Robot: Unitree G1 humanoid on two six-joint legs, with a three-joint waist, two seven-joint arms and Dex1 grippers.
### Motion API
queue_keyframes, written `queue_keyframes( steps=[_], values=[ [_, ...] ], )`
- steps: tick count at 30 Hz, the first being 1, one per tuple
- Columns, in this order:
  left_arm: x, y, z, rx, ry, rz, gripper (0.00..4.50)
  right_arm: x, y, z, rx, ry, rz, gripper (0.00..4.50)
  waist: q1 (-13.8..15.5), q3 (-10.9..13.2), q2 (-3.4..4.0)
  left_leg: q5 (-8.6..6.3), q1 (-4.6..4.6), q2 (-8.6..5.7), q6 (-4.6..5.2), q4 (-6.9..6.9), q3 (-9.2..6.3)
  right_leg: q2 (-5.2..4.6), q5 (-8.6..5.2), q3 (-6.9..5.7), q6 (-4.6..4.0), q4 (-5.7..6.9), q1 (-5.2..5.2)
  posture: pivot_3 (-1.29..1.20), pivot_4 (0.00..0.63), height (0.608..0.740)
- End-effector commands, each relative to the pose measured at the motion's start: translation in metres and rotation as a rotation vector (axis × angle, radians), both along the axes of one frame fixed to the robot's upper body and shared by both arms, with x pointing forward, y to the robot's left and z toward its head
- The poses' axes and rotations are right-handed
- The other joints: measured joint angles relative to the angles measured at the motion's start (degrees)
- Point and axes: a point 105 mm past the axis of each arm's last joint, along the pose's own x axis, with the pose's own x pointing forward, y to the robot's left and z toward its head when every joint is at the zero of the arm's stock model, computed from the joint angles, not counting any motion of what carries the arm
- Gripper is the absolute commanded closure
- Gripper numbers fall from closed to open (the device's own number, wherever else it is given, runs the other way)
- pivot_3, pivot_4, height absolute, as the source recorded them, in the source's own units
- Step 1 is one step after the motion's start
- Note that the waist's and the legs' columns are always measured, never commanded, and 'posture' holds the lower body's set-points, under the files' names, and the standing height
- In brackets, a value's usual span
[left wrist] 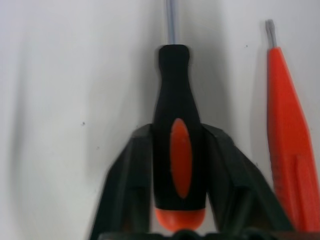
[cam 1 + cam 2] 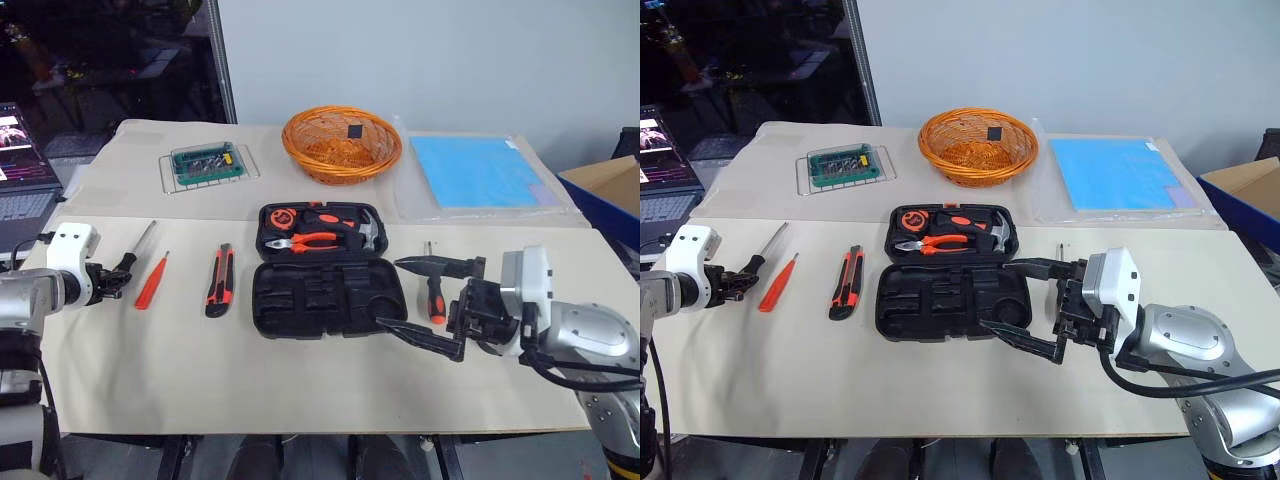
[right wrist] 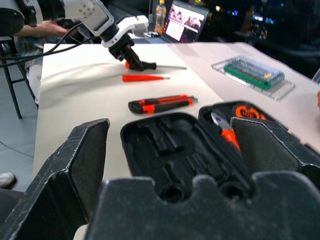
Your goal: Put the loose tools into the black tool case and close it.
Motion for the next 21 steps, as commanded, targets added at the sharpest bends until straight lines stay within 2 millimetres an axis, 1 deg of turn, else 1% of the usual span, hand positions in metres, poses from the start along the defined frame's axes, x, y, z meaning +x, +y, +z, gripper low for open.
queue_keyframes(
  steps=[1, 2, 3, 5, 7, 8, 9, 11, 12, 14, 16, 18, 21],
  values=[
    [0.007, -0.039, 0.075, -0.061, -0.299, -0.245, 3.62, -0.002, -0.010, 0.010, 0.025, -0.075, -0.076, 0.00, 0.1, 0.0, -0.21, 0.00, -0.05, 0.01, 0.00, 0.00, -0.02, 0.01, 0.00, -0.01, -0.01, 0.00, -0.03, 0.00, 0.150, 0.740],
    [0.003, -0.057, 0.083, -0.069, -0.301, -0.350, 3.62, -0.001, -0.014, 0.008, 0.028, -0.072, -0.103, 0.00, 0.2, 0.0, -0.32, 0.01, -0.11, 0.02, -0.01, 0.02, -0.03, 0.01, 0.01, -0.03, -0.01, 0.01, -0.06, 0.00, 0.150, 0.740],
    [-0.004, -0.088, 0.088, -0.053, -0.273, -0.526, 3.62, -0.001, -0.023, 0.005, 0.016, -0.071, -0.146, 0.00, 0.5, 0.0, -0.37, 0.01, -0.13, 0.01, -0.01, 0.03, -0.07, 0.01, 0.01, -0.06, -0.01, 0.00, -0.04, 0.00, 0.150, 0.740],
    [-0.017, -0.136, 0.087, -0.003, -0.203, -0.795, 3.62, -0.002, -0.038, 0.000, -0.017, -0.068, -0.218, 0.00, 0.7, 0.0, -0.42, 0.01, -0.21, -0.03, -0.01, 0.06, -0.06, -0.04, 0.03, -0.06, 0.05, -0.09, 0.02, 0.00, 0.150, 0.740],
    [-0.022, -0.162, 0.084, 0.025, -0.165, -0.931, 3.62, -0.004, -0.048, -0.003, -0.031, -0.057, -0.259, 0.00, 1.2, -0.1, -0.30, 0.00, -0.21, -0.09, -0.01, 0.08, -0.01, -0.10, 0.02, -0.05, 0.07, -0.15, 0.07, 0.00, 0.150, 0.740],
    [-0.018, -0.183, 0.078, 0.103, -0.149, -1.028, 3.62, -0.008, -0.057, -0.004, -0.043, -0.051, -0.289, 0.00, 1.1, -0.1, -0.23, 0.00, -0.19, -0.11, -0.01, 0.10, 0.03, -0.12, 0.01, -0.02, 0.08, -0.15, 0.09, 0.00, 0.150, 0.740],
    [-0.013, -0.198, 0.071, 0.139, -0.116, -1.085, 3.62, -0.011, -0.065, -0.005, -0.061, -0.044, -0.316, 0.00, 1.1, -0.2, -0.13, 0.01, -0.19, -0.10, -0.01, 0.12, 0.09, -0.10, 0.00, 0.03, 0.07, -0.15, 0.08, 0.00, 0.150, 0.740],
    [-0.004, -0.216, 0.064, 0.196, -0.082, -1.154, 3.62, -0.017, -0.073, -0.006, -0.086, -0.037, -0.343, 0.00, 1.4, -0.2, -0.07, 0.04, -0.13, -0.09, 0.03, 0.18, 0.03, 0.02, -0.02, 0.02, 0.12, -0.04, 0.20, 0.00, 0.150, 0.740],
    [0.000, -0.221, 0.061, 0.230, -0.077, -1.177, 3.62, -0.019, -0.075, -0.006, -0.091, -0.030, -0.346, 0.00, 1.4, -0.2, -0.05, 0.05, -0.08, -0.05, 0.03, 0.20, 0.03, 0.08, -0.06, 0.06, 0.08, -0.01, 0.16, 0.00, 0.150, 0.740],
    [0.008, -0.233, 0.054, 0.279, -0.058, -1.224, 3.62, -0.023, -0.080, -0.006, -0.101, -0.026, -0.359, 0.00, 0.3, -0.2, -0.04, 0.08, -0.05, -0.03, 0.06, 0.21, -0.03, 0.17, -0.15, 0.14, 0.18, 0.03, 0.13, 0.00, 0.150, 0.740],
    [0.016, -0.241, 0.047, 0.334, -0.037, -1.264, 3.62, -0.025, -0.081, -0.005, -0.106, -0.027, -0.369, 0.00, -0.2, -0.3, -0.04, 0.09, -0.04, -0.04, 0.07, 0.21, -0.09, 0.20, -0.09, 0.17, 0.28, 0.05, 0.16, 0.00, 0.150, 0.740],
    [0.027, -0.250, 0.036, 0.384, 0.006, -1.281, 3.62, -0.026, -0.080, -0.004, -0.111, -0.029, -0.372, 0.00, -0.4, -0.3, -0.04, 0.09, -0.05, -0.05, 0.08, 0.23, -0.09, 0.21, -0.07, 0.23, 0.30, 0.04, 0.14, 0.00, 0.150, 0.740],
    [0.036, -0.255, 0.028, 0.436, 0.024, -1.295, 3.62, -0.028, -0.075, -0.003, -0.115, -0.033, -0.364, 0.00, -0.2, -0.3, -0.03, 0.09, -0.09, -0.12, 0.08, 0.25, -0.15, 0.19, -0.13, 0.24, 0.41, 0.03, 0.17, 0.00, 0.150, 0.740]
  ],
)
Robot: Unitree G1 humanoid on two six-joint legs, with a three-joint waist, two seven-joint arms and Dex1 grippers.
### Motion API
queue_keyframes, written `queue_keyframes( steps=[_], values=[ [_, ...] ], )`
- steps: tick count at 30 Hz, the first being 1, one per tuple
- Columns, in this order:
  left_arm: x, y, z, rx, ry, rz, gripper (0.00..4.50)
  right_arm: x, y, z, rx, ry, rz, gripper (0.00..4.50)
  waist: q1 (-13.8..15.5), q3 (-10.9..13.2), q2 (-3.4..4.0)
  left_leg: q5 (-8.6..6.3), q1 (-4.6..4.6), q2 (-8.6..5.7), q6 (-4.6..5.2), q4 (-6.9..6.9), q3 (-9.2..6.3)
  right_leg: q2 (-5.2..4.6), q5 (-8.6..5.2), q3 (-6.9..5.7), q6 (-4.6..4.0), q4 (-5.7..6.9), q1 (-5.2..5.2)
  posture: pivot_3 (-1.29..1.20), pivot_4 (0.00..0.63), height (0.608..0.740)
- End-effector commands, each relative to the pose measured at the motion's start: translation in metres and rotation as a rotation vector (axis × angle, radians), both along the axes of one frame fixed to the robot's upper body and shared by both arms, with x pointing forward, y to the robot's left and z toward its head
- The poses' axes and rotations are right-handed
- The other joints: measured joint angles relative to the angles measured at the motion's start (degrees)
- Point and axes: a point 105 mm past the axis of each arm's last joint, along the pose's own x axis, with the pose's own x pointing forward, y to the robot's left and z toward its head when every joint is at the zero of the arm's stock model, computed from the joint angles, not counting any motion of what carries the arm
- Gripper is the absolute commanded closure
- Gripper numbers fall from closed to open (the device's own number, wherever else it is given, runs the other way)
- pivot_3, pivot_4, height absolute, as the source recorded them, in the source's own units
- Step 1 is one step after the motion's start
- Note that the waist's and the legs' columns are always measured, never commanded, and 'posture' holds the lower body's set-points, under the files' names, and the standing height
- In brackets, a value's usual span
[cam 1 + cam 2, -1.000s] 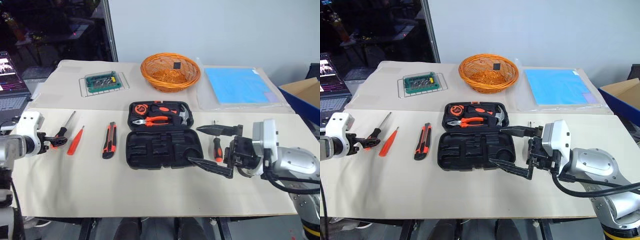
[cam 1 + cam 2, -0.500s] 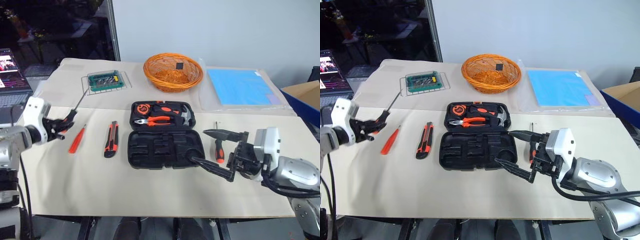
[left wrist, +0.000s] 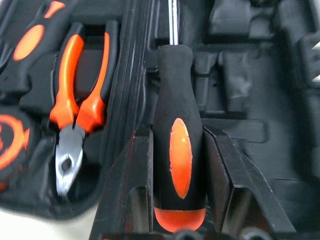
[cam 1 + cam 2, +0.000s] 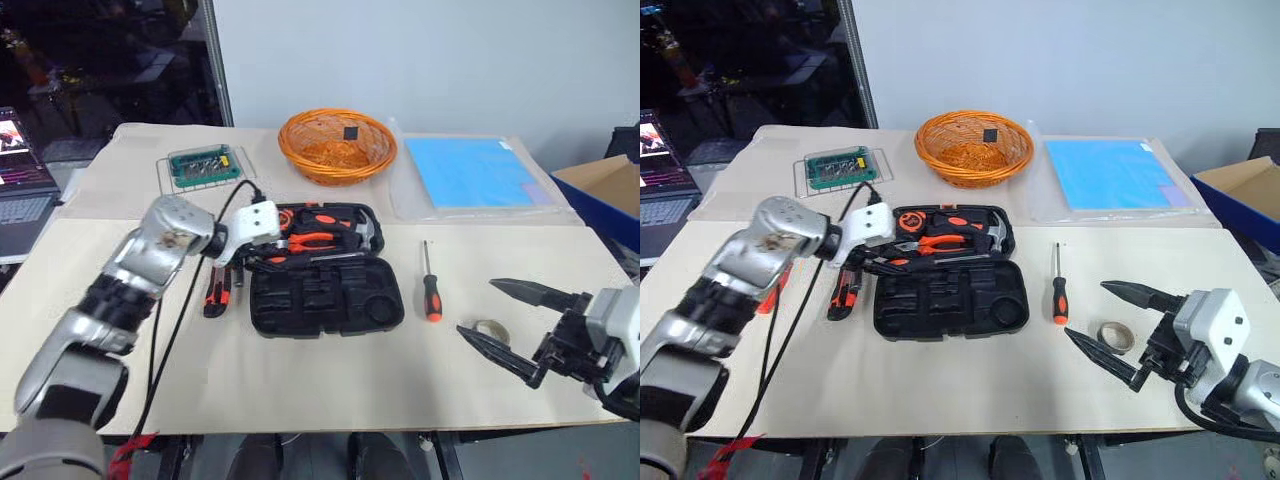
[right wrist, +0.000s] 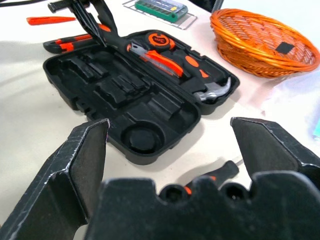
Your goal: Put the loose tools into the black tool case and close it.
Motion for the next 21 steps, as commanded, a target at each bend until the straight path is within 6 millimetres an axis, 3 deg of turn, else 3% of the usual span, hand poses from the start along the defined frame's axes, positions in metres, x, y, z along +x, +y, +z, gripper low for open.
queue_keyframes(
  steps=[1, 11, 13, 16, 18, 21],
  values=[
    [0.009, -0.003, -0.004, 0.091, -0.045, -0.047, 3.62, -0.006, 0.011, 0.012, -0.018, -0.051, 0.029, 0.00, 0.0, 0.0, 0.00, 0.00, -0.04, -0.02, 0.00, 0.00, 0.00, -0.02, -0.04, 0.00, 0.08, -0.02, -0.02, 0.00, 0.150, 0.740],
    [0.015, 0.004, -0.021, 0.183, -0.028, -0.031, 3.62, -0.006, 0.021, 0.012, 0.006, -0.059, 0.037, 0.00, 0.3, 0.0, 0.01, -0.03, -0.07, -0.04, 0.05, 0.05, -0.03, -0.07, -0.03, 0.00, 0.06, 0.00, 0.00, 0.00, 0.150, 0.740],
    [0.016, 0.003, -0.016, 0.155, -0.029, -0.019, 2.61, -0.005, 0.021, 0.011, 0.008, -0.056, 0.038, 0.00, 0.3, 0.0, 0.03, -0.03, -0.06, -0.04, 0.05, 0.07, -0.05, -0.06, -0.03, -0.01, 0.06, 0.02, 0.02, 0.00, 0.150, 0.740],
    [0.015, -0.002, 0.000, 0.050, -0.051, -0.009, 1.75, -0.003, 0.022, 0.010, 0.012, -0.056, 0.044, 0.00, 0.4, 0.0, 0.06, -0.03, -0.06, -0.03, 0.05, 0.14, -0.07, -0.06, -0.03, -0.03, 0.07, 0.09, 0.02, 0.00, 0.150, 0.740],
    [0.012, 0.000, 0.014, -0.022, -0.091, -0.024, 1.60, -0.002, 0.023, 0.011, 0.016, -0.060, 0.050, 0.00, 0.5, 0.0, 0.05, -0.03, -0.08, -0.03, 0.04, 0.20, -0.08, -0.07, -0.04, -0.04, 0.08, 0.13, 0.00, 0.00, 0.150, 0.740],
    [0.009, 0.002, 0.043, -0.282, -0.073, 0.056, 1.60, 0.000, 0.024, 0.011, 0.020, -0.065, 0.053, 0.00, 0.4, 0.0, 0.05, -0.03, -0.08, -0.02, 0.05, 0.22, -0.07, -0.07, -0.03, -0.03, 0.06, 0.16, 0.00, 0.00, 0.150, 0.740]
  ],
)
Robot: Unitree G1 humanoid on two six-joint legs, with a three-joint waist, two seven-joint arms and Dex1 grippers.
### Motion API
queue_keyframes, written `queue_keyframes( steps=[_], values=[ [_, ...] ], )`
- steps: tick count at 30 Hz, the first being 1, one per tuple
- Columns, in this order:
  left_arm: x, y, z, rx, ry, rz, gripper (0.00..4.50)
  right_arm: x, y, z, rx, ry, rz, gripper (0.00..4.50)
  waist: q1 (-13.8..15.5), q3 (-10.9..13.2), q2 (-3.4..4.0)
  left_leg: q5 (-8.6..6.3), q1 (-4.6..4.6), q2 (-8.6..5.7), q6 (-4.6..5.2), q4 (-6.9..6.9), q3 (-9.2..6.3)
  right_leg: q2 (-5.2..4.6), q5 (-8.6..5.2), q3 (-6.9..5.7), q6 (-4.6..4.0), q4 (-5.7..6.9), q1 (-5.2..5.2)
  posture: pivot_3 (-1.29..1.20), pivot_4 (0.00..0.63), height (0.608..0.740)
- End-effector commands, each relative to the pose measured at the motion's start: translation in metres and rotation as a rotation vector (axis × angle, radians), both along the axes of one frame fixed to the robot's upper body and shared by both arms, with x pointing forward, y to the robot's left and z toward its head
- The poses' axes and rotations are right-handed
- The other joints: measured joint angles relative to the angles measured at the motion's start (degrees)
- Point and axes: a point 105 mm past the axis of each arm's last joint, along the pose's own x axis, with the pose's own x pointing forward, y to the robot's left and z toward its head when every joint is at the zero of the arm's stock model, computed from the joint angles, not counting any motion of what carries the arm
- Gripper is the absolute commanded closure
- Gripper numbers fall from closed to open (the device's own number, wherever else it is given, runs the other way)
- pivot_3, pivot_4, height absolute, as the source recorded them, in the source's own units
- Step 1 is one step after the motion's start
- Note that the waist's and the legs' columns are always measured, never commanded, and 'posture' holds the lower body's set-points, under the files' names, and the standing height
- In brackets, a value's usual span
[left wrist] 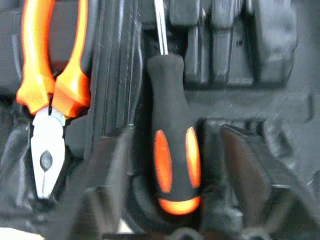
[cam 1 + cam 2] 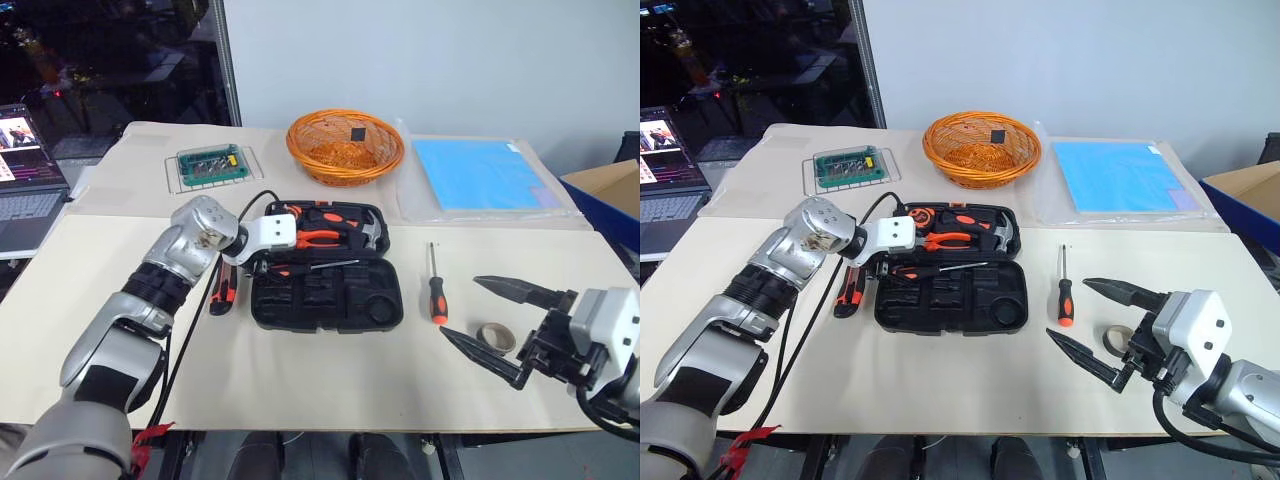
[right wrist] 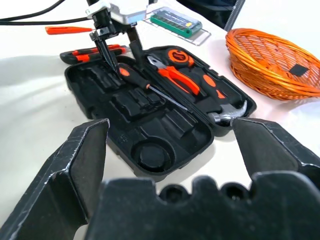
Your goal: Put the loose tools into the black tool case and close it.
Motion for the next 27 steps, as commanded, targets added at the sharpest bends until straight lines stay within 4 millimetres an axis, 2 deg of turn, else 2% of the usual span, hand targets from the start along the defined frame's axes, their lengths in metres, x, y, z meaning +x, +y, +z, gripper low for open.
queue_keyframes(
  steps=[1, 4, 6, 9, 13, 16, 19, 22, 26, 27],
  values=[
    [-0.003, 0.002, 0.051, -0.318, -0.029, 0.083, 1.86, 0.001, 0.003, 0.006, 0.017, -0.028, 0.013, 0.00, 0.0, 0.0, 0.00, 0.00, -0.02, 0.00, 0.00, 0.00, -0.01, 0.00, 0.01, 0.00, -0.01, 0.02, -0.01, 0.00, 0.150, 0.740],
    [-0.012, -0.001, 0.038, -0.395, -0.019, 0.149, 2.68, 0.004, 0.003, 0.006, 0.021, -0.035, 0.009, 0.00, -0.1, -0.1, 0.09, 0.00, 0.01, -0.02, 0.00, 0.05, -0.03, -0.03, -0.04, 0.00, -0.07, 0.23, -0.02, 0.00, 0.150, 0.740],
    [-0.010, -0.006, 0.030, -0.479, -0.026, 0.244, 3.49, 0.005, 0.004, 0.007, 0.022, -0.042, 0.003, 0.00, -0.1, -0.1, 0.23, -0.02, 0.07, -0.08, 0.02, 0.05, -0.03, -0.08, -0.07, 0.01, -0.12, 0.33, 0.03, 0.00, 0.150, 0.740],
    [-0.008, -0.012, 0.010, -0.555, -0.063, 0.385, 4.48, 0.008, 0.004, 0.008, 0.029, -0.052, -0.010, 0.00, 0.3, -0.1, 0.21, -0.01, 0.08, -0.08, 0.02, 0.23, -0.12, -0.06, -0.07, -0.03, -0.11, 0.48, 0.06, 0.00, 0.150, 0.740],
    [-0.014, -0.017, -0.024, -0.548, -0.062, 0.503, 4.48, 0.010, 0.004, 0.007, 0.037, -0.043, -0.023, 0.00, 0.3, -0.1, 0.21, -0.02, 0.03, -0.06, 0.02, 0.47, -0.18, -0.04, -0.06, -0.06, -0.07, 0.57, 0.09, 0.00, 0.150, 0.740],
    [-0.023, -0.019, -0.061, -0.395, -0.027, 0.509, 4.48, 0.013, 0.005, 0.006, 0.032, -0.031, -0.033, 0.00, 0.2, -0.1, 0.22, -0.02, 0.07, -0.06, 0.01, 0.48, -0.18, -0.03, -0.06, -0.06, -0.06, 0.58, 0.13, 0.00, 0.150, 0.740],
    [-0.029, -0.019, -0.081, -0.284, -0.004, 0.485, 4.48, 0.015, 0.002, 0.004, 0.016, -0.015, -0.049, 0.00, 0.3, -0.3, 0.38, -0.03, 0.37, -0.07, 0.01, 0.47, -0.19, -0.05, -0.10, -0.07, -0.09, 0.51, 0.47, 0.00, 0.150, 0.740],
    [-0.026, -0.014, -0.087, -0.236, 0.000, 0.468, 4.48, 0.020, -0.005, -0.001, -0.012, 0.008, -0.105, 0.00, 0.2, -0.4, 0.37, -0.15, 0.98, -0.06, -0.02, 0.43, -0.15, -0.10, -0.55, -0.09, -0.19, 0.35, 1.06, 0.00, 0.150, 0.740],
    [-0.014, -0.006, -0.077, -0.269, -0.013, 0.508, 4.48, 0.023, -0.011, 0.000, 0.013, 0.003, -0.171, 0.00, 0.2, -0.6, 0.50, -0.33, 1.12, -0.03, -0.33, 0.43, -0.14, -0.13, -0.58, -0.11, -0.22, 0.34, 1.17, 0.00, 0.150, 0.740],
    [-0.012, -0.011, -0.067, -0.324, -0.024, 0.490, 4.48, 0.022, -0.010, 0.001, 0.017, 0.001, -0.173, 0.00, 0.2, -0.6, 0.50, -0.33, 1.12, -0.03, -0.33, 0.43, -0.15, -0.12, -0.58, -0.11, -0.22, 0.35, 1.17, 0.00, 0.150, 0.740]
  ],
)
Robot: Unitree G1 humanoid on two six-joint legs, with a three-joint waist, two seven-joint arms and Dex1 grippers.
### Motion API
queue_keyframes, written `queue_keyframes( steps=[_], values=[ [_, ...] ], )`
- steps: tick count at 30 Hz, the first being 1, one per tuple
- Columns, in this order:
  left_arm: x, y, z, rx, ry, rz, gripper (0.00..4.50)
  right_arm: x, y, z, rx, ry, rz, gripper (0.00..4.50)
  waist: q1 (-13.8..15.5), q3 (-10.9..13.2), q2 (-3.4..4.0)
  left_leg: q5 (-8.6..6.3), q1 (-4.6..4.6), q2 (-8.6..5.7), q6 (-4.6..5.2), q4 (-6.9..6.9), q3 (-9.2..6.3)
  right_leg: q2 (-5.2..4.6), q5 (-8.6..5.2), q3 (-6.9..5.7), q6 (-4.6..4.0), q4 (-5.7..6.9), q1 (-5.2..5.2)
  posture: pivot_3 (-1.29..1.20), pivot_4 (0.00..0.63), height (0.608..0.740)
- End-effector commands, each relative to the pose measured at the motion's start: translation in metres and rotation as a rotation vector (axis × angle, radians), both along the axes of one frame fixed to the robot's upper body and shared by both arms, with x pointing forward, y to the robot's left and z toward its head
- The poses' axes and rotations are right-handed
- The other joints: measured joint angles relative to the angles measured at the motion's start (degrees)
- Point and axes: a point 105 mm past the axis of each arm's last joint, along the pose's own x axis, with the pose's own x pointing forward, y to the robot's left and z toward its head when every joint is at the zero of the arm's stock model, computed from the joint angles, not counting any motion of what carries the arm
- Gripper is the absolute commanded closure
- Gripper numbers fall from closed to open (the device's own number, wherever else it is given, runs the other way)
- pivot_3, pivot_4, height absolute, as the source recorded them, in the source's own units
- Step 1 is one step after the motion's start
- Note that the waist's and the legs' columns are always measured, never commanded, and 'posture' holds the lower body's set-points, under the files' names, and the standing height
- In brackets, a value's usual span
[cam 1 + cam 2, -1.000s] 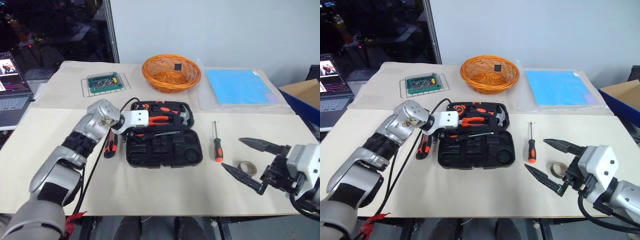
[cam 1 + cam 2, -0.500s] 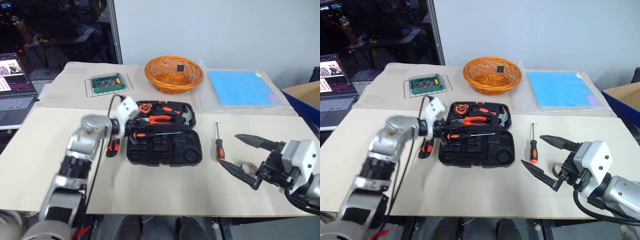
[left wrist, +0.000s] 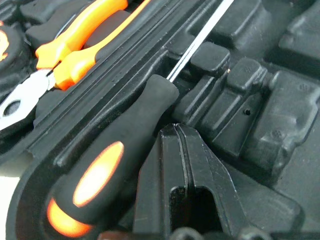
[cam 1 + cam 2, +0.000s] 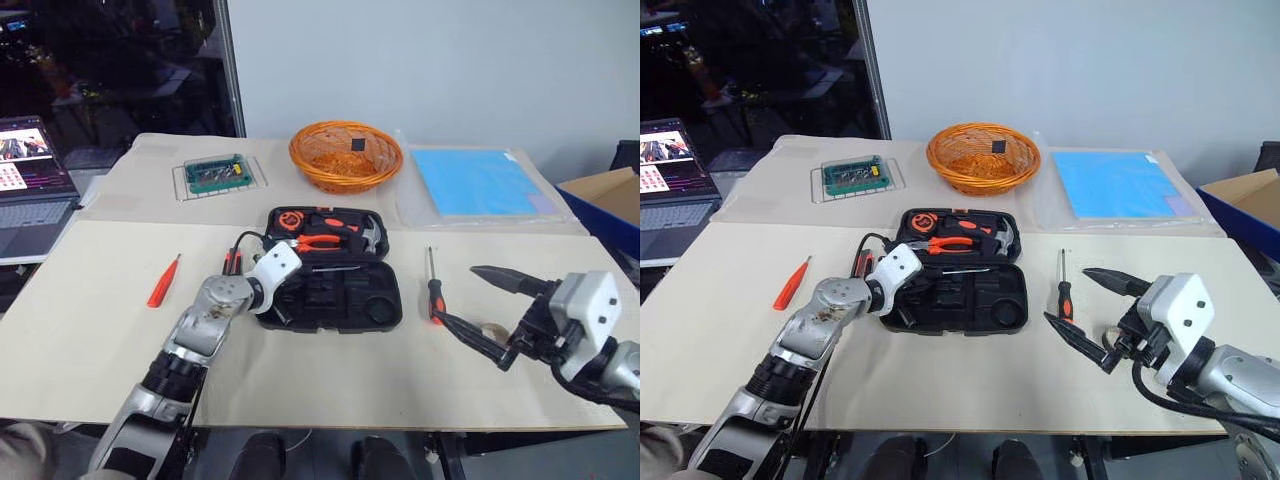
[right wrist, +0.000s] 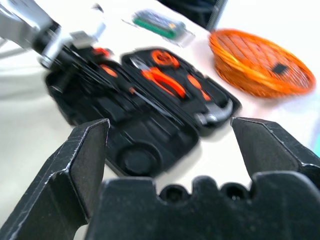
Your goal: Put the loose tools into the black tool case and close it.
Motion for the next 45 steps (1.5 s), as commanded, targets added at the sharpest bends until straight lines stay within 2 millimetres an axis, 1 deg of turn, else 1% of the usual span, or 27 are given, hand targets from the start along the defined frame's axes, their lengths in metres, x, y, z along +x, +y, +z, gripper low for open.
queue_keyframes(
  steps=[1, 2, 3, 4, 5, 6, 8, 9, 11, 13, 15, 20, 23, 25, 27, 30, 32, 33, 35, 36, 37, 38, 39, 40, 41, 43, 45],
  values=[
    [0.005, 0.000, 0.012, -0.116, -0.004, 0.005, 4.48, 0.000, 0.000, 0.009, 0.013, -0.038, -0.035, 0.00, -0.1, 0.0, 0.00, 0.00, 0.00, 0.02, 0.00, 0.00, -0.01, 0.02, 0.00, -0.01, 0.00, 0.00, 0.00, 0.00, 0.150, 0.740],
    [0.003, -0.007, 0.024, -0.180, -0.031, -0.027, 4.48, -0.001, -0.001, 0.010, 0.016, -0.039, -0.043, 0.00, -0.2, 0.0, 0.00, 0.01, -0.01, 0.02, 0.01, 0.00, -0.01, 0.01, 0.00, -0.01, 0.00, 0.01, -0.03, 0.00, 0.150, 0.740],
    [-0.003, -0.016, 0.052, -0.385, -0.024, -0.066, 4.48, -0.002, 0.002, 0.012, 0.037, -0.040, -0.030, 0.00, -0.3, 0.0, 0.01, 0.02, -0.07, 0.04, 0.03, 0.00, 0.02, 0.01, 0.00, 0.00, -0.01, 0.02, -0.10, 0.00, 0.150, 0.740],
    [-0.009, -0.021, 0.069, -0.505, -0.010, -0.090, 4.48, -0.005, 0.002, 0.013, 0.050, -0.040, -0.021, 0.00, -0.3, 0.0, -0.02, 0.05, -0.19, 0.04, 0.09, 0.00, 0.02, 0.01, 0.01, 0.01, -0.02, 0.02, -0.21, 0.00, 0.150, 0.740],
    [-0.015, -0.025, 0.077, -0.574, 0.005, -0.106, 4.48, -0.008, 0.000, 0.013, 0.058, -0.038, -0.016, 0.00, -0.2, 0.1, -0.06, 0.15, -0.29, 0.04, 0.25, 0.00, 0.02, 0.01, 0.02, 0.00, -0.02, 0.03, -0.28, 0.00, 0.150, 0.740],
    [-0.014, -0.022, 0.081, -0.594, 0.000, -0.090, 4.48, -0.009, 0.001, 0.014, 0.062, -0.040, -0.012, 0.00, 0.0, 0.1, -0.09, 0.19, -0.48, 0.05, 0.32, 0.00, -0.02, 0.01, 0.03, -0.01, -0.02, 0.02, -0.39, 0.00, 0.150, 0.740],
    [-0.002, -0.013, 0.074, -0.581, 0.014, 0.006, 4.48, -0.007, 0.003, 0.015, 0.064, -0.048, -0.026, 0.00, 0.0, 0.1, -0.09, 0.15, -0.57, -0.01, 0.36, 0.01, -0.10, 0.01, 0.14, -0.02, 0.21, -0.03, -0.37, 0.00, 0.150, 0.740],
    [0.001, -0.013, 0.070, -0.566, 0.016, 0.041, 4.48, -0.007, 0.003, 0.017, 0.073, -0.057, -0.029, 0.00, 0.0, 0.1, -0.09, 0.11, -0.53, -0.04, 0.40, 0.01, -0.08, 0.01, 0.15, 0.01, 0.26, -0.03, -0.32, 0.00, 0.150, 0.740],
    [0.011, -0.013, 0.054, -0.484, 0.011, 0.127, 4.48, -0.005, 0.006, 0.021, 0.095, -0.069, -0.030, 0.00, -0.2, 0.1, -0.09, 0.09, -0.49, -0.05, 0.41, 0.00, -0.10, 0.04, 0.10, 0.01, 0.38, -0.04, -0.32, 0.00, 0.150, 0.740],
    [0.015, -0.015, 0.038, -0.412, 0.020, 0.168, 4.48, -0.006, 0.005, 0.020, 0.081, -0.071, -0.031, 0.00, 0.0, 0.1, -0.13, 0.09, -0.47, -0.08, 0.41, 0.00, -0.11, 0.04, 0.08, 0.01, 0.38, -0.04, -0.29, 0.00, 0.150, 0.740],
    [0.015, -0.019, 0.025, -0.341, 0.021, 0.173, 4.48, -0.008, 0.003, 0.022, 0.075, -0.071, -0.030, 0.00, 0.0, 0.1, -0.19, 0.09, -0.49, -0.09, 0.41, 0.01, -0.14, 0.04, 0.04, 0.01, 0.31, -0.07, -0.30, 0.00, 0.150, 0.740],
    [0.005, -0.025, -0.018, -0.152, 0.084, 0.140, 4.48, -0.011, -0.001, 0.021, 0.055, -0.061, -0.048, 0.00, 0.2, 0.1, -0.16, 0.08, -0.53, -0.11, 0.40, 0.00, -0.14, 0.00, -0.05, 0.01, 0.14, -0.25, -0.23, 0.00, 0.150, 0.740],
    [0.005, -0.023, -0.030, -0.042, 0.069, 0.117, 4.48, -0.015, -0.001, 0.019, 0.043, -0.051, -0.053, 0.00, 0.2, 0.0, 0.03, 0.07, -0.44, -0.08, 0.39, -0.01, -0.17, 0.01, -0.02, -0.02, 0.15, -0.46, -0.06, 0.00, 0.150, 0.740],
    [0.008, -0.024, -0.031, -0.007, 0.043, 0.104, 4.48, -0.016, -0.003, 0.018, 0.035, -0.050, -0.071, 0.00, 0.2, -0.1, 0.15, -0.09, -0.22, -0.07, 0.17, -0.03, -0.17, 0.01, 0.01, -0.04, 0.15, -0.61, 0.22, 0.00, 0.150, 0.740],
    [0.011, -0.028, -0.022, -0.062, 0.025, 0.076, 4.48, -0.016, -0.006, 0.015, 0.021, -0.048, -0.112, 0.00, 0.2, -0.1, 0.21, -0.22, -0.02, -0.07, 0.00, -0.04, -0.20, -0.01, 0.00, -0.06, 0.16, -0.73, 0.48, 0.00, 0.150, 0.740],
    [0.006, -0.042, 0.027, -0.347, -0.073, -0.010, 4.48, -0.010, -0.013, 0.006, 0.028, 0.000, -0.194, 0.00, 0.1, -0.2, 0.26, -0.28, -0.03, 0.03, -0.09, -0.05, -0.25, -0.06, -0.01, -0.09, 0.16, -0.85, 0.47, 0.00, 0.150, 0.740],
    [-0.007, -0.043, 0.051, -0.480, -0.098, -0.103, 4.48, -0.008, -0.012, -0.002, 0.057, 0.073, -0.197, 0.00, 0.0, -0.1, 0.24, -0.27, -0.22, 0.07, -0.08, -0.09, -0.22, -0.14, 0.01, -0.08, 0.13, -0.85, 0.26, 0.00, 0.150, 0.740],
    [-0.020, -0.042, 0.059, -0.535, -0.036, -0.195, 4.48, -0.003, -0.016, -0.009, 0.007, 0.118, -0.252, 0.00, 0.0, -0.1, 0.21, -0.27, -0.37, 0.06, -0.07, -0.09, -0.21, -0.17, 0.05, -0.08, 0.09, -0.85, 0.12, 0.00, 0.150, 0.740],
    [-0.039, -0.037, 0.075, -0.594, 0.027, -0.321, 3.97, 0.010, -0.029, -0.021, -0.066, 0.182, -0.372, 0.00, -0.4, 0.0, 0.17, -0.18, -0.82, 0.06, 0.07, -0.08, -0.11, -0.13, 0.19, -0.04, -0.07, -0.77, -0.35, 0.00, 0.150, 0.740],
    [-0.048, -0.035, 0.083, -0.601, 0.040, -0.385, 3.71, 0.015, -0.030, -0.025, -0.074, 0.210, -0.388, 0.00, -0.7, 0.0, 0.15, 0.02, -1.03, 0.04, 0.40, -0.08, -0.06, -0.07, 0.43, -0.02, -0.44, -0.78, -0.57, 0.00, 0.150, 0.740],
    [-0.054, -0.036, 0.088, -0.593, 0.039, -0.427, 3.45, 0.017, -0.030, -0.027, -0.063, 0.241, -0.374, 0.00, -0.9, 0.0, 0.15, 0.03, -1.07, 0.05, 0.41, -0.08, -0.05, -0.01, 0.45, -0.01, -0.44, -0.77, -0.65, 0.00, 0.150, 0.740],
    [-0.061, -0.034, 0.094, -0.581, 0.045, -0.470, 2.98, 0.022, -0.029, -0.032, -0.052, 0.287, -0.365, 0.00, -0.9, 0.0, 0.17, 0.02, -1.07, 0.06, 0.41, -0.11, -0.08, 0.02, 0.44, -0.02, -0.45, -0.76, -0.67, 0.00, 0.150, 0.740],
    [-0.065, -0.034, 0.098, -0.564, 0.052, -0.499, 2.71, 0.027, -0.033, -0.037, -0.045, 0.327, -0.387, 0.00, -0.9, 0.0, 0.17, 0.02, -1.06, 0.05, 0.42, -0.14, -0.09, 0.03, 0.42, -0.03, -0.45, -0.77, -0.67, 0.00, 0.150, 0.740],
    [-0.072, -0.031, 0.103, -0.541, 0.061, -0.548, 2.26, 0.038, -0.040, -0.044, -0.038, 0.372, -0.447, 0.00, -0.9, 0.0, 0.18, 0.02, -1.05, 0.01, 0.43, -0.20, -0.10, 0.04, 0.38, -0.02, -0.41, -0.77, -0.65, 0.00, 0.150, 0.740],
    [-0.078, -0.029, 0.108, -0.523, 0.064, -0.587, 2.03, 0.046, -0.043, -0.049, -0.037, 0.403, -0.479, 0.00, -0.8, 0.0, 0.18, 0.02, -1.05, 0.00, 0.43, -0.21, -0.12, 0.06, 0.38, -0.01, -0.40, -0.78, -0.65, 0.00, 0.150, 0.740],
    [-0.088, -0.024, 0.111, -0.465, 0.074, -0.635, 1.26, 0.060, -0.044, -0.056, -0.017, 0.454, -0.510, 0.00, -1.2, 0.2, 0.07, 0.03, -1.04, 0.00, 0.43, -0.16, -0.13, 0.09, 0.36, 0.00, -0.34, -0.79, -0.64, 0.00, 0.150, 0.740],
    [-0.097, -0.021, 0.109, -0.410, 0.090, -0.658, 0.65, 0.070, -0.041, -0.060, 0.008, 0.497, -0.515, 0.00, -1.2, 0.2, 0.06, 0.04, -1.08, -0.03, 0.46, -0.16, -0.14, 0.07, 0.38, 0.02, -0.32, -0.80, -0.63, 0.00, 0.150, 0.740]
  ],
)
